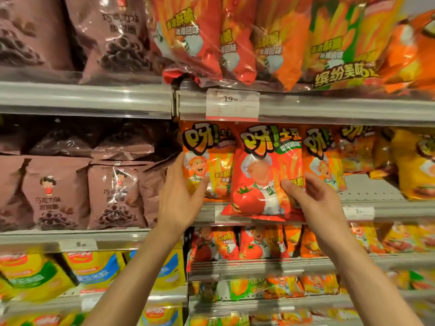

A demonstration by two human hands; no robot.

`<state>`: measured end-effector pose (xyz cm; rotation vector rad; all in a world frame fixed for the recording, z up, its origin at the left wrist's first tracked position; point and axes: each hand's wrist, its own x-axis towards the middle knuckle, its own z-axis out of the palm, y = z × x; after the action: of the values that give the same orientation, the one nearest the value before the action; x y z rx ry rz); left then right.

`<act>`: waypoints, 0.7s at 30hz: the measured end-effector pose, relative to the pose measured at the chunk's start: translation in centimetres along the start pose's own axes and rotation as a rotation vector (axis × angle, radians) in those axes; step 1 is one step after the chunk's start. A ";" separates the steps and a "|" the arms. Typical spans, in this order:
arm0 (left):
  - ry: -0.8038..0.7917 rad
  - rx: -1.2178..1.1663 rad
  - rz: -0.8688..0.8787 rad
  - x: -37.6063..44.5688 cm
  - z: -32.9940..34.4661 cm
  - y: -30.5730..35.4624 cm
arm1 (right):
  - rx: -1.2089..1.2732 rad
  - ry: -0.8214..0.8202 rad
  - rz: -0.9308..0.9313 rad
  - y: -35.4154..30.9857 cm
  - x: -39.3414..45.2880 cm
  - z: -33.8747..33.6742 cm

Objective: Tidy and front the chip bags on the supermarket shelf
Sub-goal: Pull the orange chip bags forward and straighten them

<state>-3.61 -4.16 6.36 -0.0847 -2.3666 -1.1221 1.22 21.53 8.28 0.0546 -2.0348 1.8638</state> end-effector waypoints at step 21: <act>0.362 -0.135 0.006 -3.0 -5.8 -0.2 | -0.036 -0.047 -0.004 -0.3 1.1 -0.2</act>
<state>1.39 -8.03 7.85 0.0597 -1.9705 -1.1823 0.33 21.96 8.95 0.0933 -2.0974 1.8388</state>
